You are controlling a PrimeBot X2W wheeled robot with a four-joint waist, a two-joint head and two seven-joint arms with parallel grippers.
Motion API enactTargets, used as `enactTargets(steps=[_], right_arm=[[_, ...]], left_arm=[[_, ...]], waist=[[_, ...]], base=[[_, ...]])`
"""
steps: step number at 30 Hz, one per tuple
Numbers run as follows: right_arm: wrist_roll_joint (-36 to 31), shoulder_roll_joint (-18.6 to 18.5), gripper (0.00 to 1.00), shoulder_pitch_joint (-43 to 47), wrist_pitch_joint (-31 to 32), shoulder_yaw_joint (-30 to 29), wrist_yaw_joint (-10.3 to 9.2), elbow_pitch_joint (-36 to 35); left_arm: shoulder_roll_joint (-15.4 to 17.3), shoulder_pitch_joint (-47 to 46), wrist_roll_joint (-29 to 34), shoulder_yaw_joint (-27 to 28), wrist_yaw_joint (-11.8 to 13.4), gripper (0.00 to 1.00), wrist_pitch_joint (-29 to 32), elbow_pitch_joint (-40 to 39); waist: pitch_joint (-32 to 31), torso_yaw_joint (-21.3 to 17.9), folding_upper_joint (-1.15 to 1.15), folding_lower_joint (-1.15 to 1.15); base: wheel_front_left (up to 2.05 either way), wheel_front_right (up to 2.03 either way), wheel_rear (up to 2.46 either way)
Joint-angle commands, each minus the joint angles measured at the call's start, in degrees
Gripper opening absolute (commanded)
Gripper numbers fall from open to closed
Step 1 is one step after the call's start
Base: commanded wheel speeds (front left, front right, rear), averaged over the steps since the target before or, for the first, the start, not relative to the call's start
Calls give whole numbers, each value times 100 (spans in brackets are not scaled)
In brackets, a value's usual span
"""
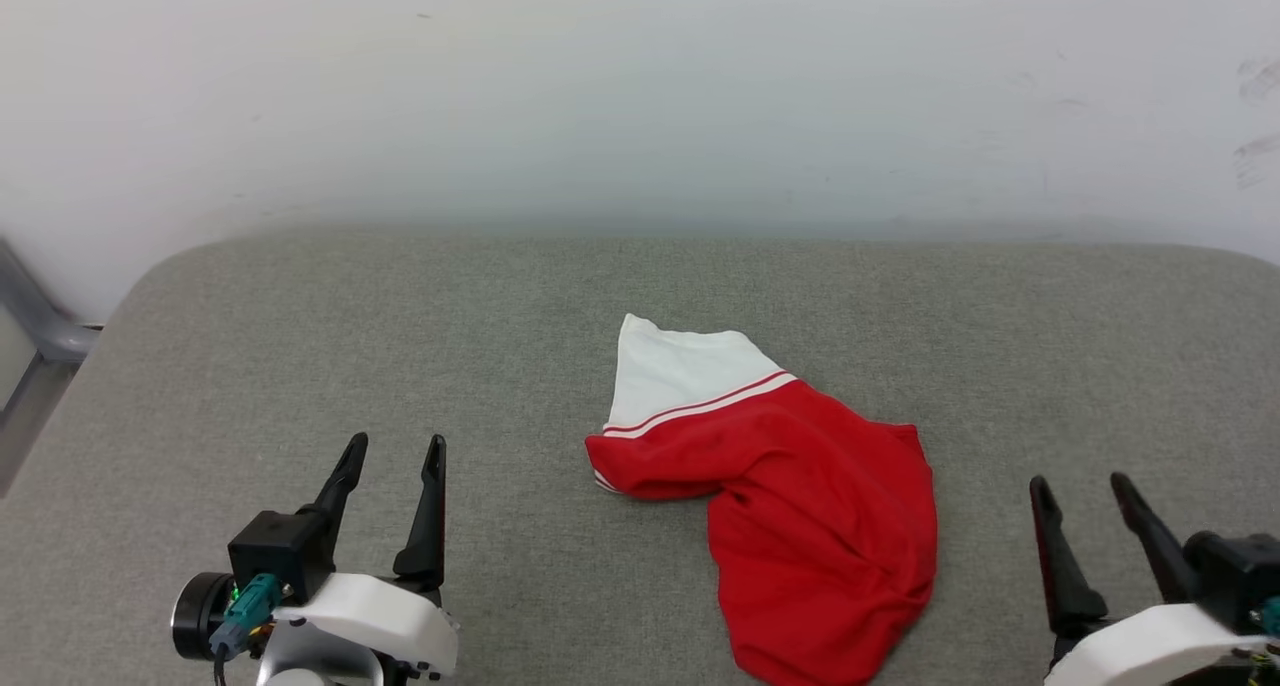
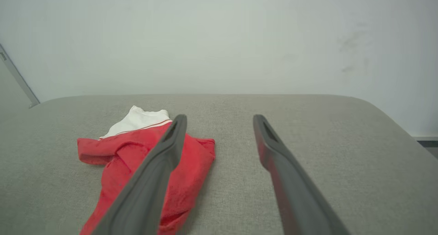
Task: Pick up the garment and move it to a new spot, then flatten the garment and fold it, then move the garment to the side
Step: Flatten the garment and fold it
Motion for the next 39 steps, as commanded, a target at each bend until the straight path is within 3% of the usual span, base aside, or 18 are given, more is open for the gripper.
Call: enactTargets(steps=[1,6,13,19,29,30,31,32,39], right_arm=[[-17,9,100,84,190,48,-4,75],[-48,-34,100,169,1392,612,-4,332],[412,-692,100,4,2757,1704,-5,496],[689,-1131,100,-322,3300,2511,-5,676],[1026,-1382,100,-507,3885,3127,-5,1738],[1068,-1378,57,-505,3932,3135,-5,1822],[1107,-1382,33,-510,3959,3149,-5,1861],[1156,-1369,0,-514,3931,3141,-4,1861],[1084,-1277,0,-1044,3157,2609,-7,1108]], left_arm=[[16,-63,-14,3,-20,100,-5,10],[-20,-218,18,-50,-50,100,1,-11],[-164,-403,64,-67,-37,100,-14,-78],[-288,-566,130,-28,-122,100,-28,-76],[-529,-705,302,225,-285,100,-27,-51],[-553,-705,323,249,-299,100,-27,-49],[-571,-703,343,277,-320,100,-28,-44],[-588,-696,371,305,-330,100,-28,-39],[-609,-570,479,459,-391,100,-22,17]], waist=[[17,38,0,1],[119,268,0,1],[386,710,0,1],[764,1006,0,1],[1123,1131,0,1],[1134,1122,0,1],[1143,1106,0,1],[1137,1080,0,1],[975,761,0,1]], base=[[0,0,0],[0,0,0],[0,0,0],[0,0,0],[0,0,0],[0,0,0],[0,0,0],[0,0,0],[0,0,0]])
